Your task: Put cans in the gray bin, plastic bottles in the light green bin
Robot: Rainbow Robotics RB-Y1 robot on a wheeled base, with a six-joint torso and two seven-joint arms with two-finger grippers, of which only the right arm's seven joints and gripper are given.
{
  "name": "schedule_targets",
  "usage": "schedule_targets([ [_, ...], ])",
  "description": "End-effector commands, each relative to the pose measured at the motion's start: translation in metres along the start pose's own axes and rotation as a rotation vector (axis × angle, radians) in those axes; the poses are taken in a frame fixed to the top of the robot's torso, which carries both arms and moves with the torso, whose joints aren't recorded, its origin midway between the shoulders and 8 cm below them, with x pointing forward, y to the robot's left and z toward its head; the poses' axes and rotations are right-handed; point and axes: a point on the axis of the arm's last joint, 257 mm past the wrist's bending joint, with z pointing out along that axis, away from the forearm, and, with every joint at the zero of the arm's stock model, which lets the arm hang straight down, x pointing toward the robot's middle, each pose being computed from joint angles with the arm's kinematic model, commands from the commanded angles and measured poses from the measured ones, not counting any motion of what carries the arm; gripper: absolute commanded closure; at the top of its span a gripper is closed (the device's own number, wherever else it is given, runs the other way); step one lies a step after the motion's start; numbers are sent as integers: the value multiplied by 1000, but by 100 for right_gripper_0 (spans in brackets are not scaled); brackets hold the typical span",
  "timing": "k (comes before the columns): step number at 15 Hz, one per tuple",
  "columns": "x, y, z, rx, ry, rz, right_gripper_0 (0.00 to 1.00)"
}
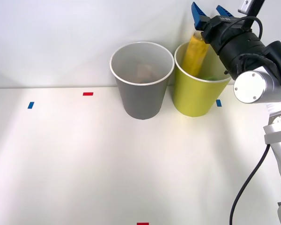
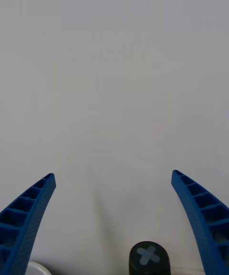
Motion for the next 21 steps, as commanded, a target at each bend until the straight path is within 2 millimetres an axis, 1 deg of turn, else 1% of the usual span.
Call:
schedule_targets([
  [1,-5,10,-13,-42,-28,5,0],
  [2,-8,12,-24,-52,-33,-5,0],
  [5,-12,28,-68,-98,-32,-25,0],
  [6,-11,34,-88,-111,-23,-31,0],
  [7,-11,38,-99,-119,-20,-33,0],
  [8,-9,39,-118,-122,-16,-51,0],
  [9,-11,39,-133,-120,-25,-63,0],
  [11,-8,41,-167,-116,-18,-67,0],
  [12,-6,38,-185,-100,-21,-55,0],
  [13,-6,36,-198,-86,-29,-47,0],
  [14,-2,32,-213,-63,-26,-37,0],
  [16,10,17,-240,-4,-13,-20,0],
  [18,23,7,-261,50,1,-1,0],
  [19,31,4,-269,76,9,14,0],
  [21,51,5,-290,128,26,73,0],
])
